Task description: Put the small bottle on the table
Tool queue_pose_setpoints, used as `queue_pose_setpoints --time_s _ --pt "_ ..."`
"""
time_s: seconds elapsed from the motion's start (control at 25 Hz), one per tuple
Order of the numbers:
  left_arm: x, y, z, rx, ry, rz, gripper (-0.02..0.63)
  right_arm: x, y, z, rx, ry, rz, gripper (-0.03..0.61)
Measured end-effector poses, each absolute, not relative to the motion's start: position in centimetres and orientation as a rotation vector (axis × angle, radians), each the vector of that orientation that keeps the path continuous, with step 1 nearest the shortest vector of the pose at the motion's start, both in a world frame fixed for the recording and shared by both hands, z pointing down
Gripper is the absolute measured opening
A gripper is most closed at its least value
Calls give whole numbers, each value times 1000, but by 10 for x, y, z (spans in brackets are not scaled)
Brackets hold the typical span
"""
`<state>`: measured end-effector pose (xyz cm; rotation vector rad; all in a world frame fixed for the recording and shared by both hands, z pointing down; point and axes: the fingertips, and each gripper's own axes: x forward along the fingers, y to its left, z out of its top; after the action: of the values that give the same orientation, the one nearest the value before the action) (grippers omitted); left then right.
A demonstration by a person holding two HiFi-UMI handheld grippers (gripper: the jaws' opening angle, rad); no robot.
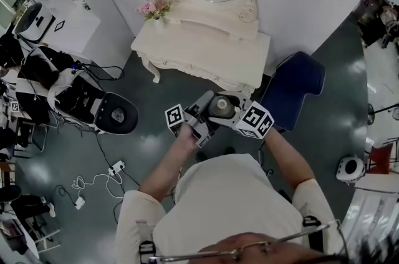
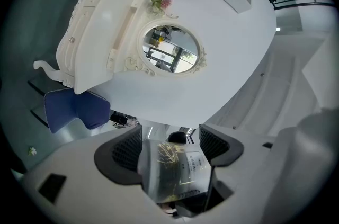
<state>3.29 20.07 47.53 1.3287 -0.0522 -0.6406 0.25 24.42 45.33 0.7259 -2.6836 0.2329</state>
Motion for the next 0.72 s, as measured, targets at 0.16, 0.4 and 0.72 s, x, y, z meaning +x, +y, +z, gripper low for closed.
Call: queue_pose_setpoints --time_s 0.16,0.4,0.72 --pt "22 203 479 1328 -48 -630 330 -9 246 456 736 -2680 236 347" --pt "-1 203 482 1319 -47 -623 330 -32 246 458 754 -2690 255 347" --pt "-30 200 493 1322 -60 -593 330 -61 242 470 762 -2687 282 347"
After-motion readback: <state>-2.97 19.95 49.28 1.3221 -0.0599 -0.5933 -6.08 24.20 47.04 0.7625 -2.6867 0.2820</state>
